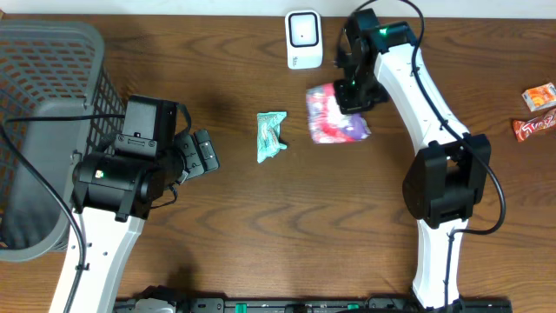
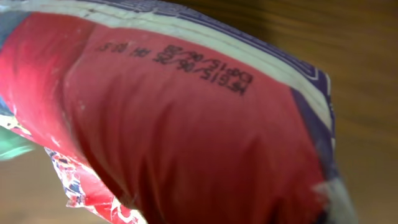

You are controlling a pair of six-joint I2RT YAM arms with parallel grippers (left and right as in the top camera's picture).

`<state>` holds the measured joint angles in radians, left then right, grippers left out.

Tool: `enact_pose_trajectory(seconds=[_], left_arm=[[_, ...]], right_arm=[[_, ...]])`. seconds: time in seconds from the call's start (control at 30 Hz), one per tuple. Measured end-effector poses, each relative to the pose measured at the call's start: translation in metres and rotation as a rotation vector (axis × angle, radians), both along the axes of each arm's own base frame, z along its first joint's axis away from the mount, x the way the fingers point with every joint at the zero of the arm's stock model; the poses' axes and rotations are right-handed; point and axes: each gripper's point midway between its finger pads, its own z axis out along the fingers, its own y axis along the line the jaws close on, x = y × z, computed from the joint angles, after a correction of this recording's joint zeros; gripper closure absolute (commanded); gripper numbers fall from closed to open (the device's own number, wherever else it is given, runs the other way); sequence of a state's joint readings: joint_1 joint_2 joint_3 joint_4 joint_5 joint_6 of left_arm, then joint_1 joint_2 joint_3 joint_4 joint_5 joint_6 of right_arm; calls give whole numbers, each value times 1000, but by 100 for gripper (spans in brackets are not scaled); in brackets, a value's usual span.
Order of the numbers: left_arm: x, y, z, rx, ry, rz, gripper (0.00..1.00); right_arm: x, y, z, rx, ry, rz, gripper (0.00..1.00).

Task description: Scan the item barcode

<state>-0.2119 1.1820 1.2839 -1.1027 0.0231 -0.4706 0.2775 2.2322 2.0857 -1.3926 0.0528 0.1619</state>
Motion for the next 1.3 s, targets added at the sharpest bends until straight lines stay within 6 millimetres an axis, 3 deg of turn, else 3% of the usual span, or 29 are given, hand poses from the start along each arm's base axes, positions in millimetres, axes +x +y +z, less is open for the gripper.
enact_pose_trajectory(seconds=[0.2,0.3,0.4,0.57,0.67,0.87,0.9,0.97,1.07,1.2,1.3], left_arm=[[0,0,0,0,0,0,2],[0,0,0,0,0,0,2],[0,0,0,0,0,0,2],[0,0,0,0,0,0,2],[0,0,0,0,0,0,2],[0,0,0,0,0,0,2],[0,0,0,0,0,0,2],[0,0,0,0,0,0,2],[0,0,0,0,0,0,2],[0,0,0,0,0,0,2],[0,0,0,0,0,0,2]], right_arm=[[5,-53,14,-338,-121,-258,99],[7,-61,26,-461,-199,-301,99],[9,-54,29,-529,-262,-299,99],[2,-27,6,-572,-307,-239,98],[-6,-13,-13,-585,-317,-201,90],[-27,16,-28,-579,-286,-109,86],[-31,23,-29,-555,-273,-96,77],[-37,48,-29,-464,-241,-65,45],[-41,86,-23,-314,-203,-11,44],[-39,129,10,-109,-176,50,26],[-30,136,35,-18,-191,52,23]])
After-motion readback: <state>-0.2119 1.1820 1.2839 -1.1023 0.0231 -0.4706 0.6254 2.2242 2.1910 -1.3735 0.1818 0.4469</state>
